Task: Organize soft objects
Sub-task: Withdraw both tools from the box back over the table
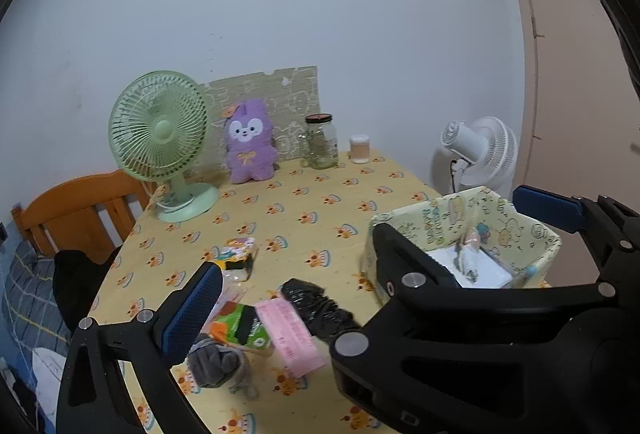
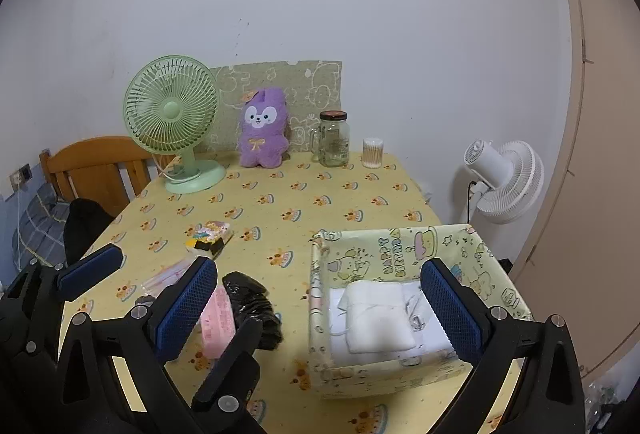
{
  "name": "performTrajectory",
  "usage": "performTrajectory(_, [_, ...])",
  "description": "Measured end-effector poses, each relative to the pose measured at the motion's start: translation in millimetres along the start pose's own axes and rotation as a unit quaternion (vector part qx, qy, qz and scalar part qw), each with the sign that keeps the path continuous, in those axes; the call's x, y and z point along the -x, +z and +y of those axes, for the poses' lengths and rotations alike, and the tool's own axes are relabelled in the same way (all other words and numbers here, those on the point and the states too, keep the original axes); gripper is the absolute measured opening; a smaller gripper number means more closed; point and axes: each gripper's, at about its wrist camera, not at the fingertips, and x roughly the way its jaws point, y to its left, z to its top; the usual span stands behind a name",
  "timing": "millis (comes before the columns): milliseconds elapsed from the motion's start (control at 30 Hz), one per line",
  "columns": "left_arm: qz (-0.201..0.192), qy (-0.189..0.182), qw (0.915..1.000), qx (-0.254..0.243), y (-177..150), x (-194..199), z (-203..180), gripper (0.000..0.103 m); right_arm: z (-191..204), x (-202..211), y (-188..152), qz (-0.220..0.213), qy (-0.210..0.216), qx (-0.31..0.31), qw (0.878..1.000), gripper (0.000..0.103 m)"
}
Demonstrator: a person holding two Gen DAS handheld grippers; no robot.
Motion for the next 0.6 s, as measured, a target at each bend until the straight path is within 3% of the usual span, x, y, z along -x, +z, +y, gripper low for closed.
performTrajectory(233, [0.01,0.012,0.9999,0.005,-9,-2,15,0.103,16,-6,-6,0.002,-0.008,-0.007,1.0,0.103])
performTrajectory(600, [0.026,0.031,0.9991,0.011,-28,-11,38,0.103,39,-27,-20,0.036,0.014,-0.009,0.999,0.103])
